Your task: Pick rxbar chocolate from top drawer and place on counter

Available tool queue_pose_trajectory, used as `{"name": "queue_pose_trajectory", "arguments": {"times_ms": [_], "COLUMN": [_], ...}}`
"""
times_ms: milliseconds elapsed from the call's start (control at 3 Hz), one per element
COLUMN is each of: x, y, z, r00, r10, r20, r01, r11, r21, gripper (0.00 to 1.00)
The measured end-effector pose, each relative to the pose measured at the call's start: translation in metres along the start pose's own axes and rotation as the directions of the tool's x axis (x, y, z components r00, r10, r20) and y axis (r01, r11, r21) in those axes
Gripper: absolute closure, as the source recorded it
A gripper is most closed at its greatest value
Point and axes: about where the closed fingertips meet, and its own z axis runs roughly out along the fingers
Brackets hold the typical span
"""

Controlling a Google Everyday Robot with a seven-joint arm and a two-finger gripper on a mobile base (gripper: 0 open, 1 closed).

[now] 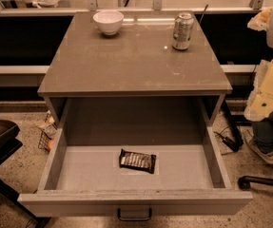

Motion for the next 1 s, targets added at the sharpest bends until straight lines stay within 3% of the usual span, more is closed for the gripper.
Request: {"name": "queue_pose_trajectory", "arguments": {"times_ms": [333,667,1000], "x": [-0.003,-0.024,-0.054], "y": [0.0,0.001,0.008], "z": [0.004,0.036,0.08], "r00": [1.0,0.997,0.98], "r10": [-0.003,-0.023,-0.04], "r20": [0.009,0.078,0.196], "r01": [0.003,0.024,0.05], "r11": [1.0,0.9995,0.9978], "r21": [-0.002,-0.019,-0.044], "gripper": [0.0,0.0,0.0]}}
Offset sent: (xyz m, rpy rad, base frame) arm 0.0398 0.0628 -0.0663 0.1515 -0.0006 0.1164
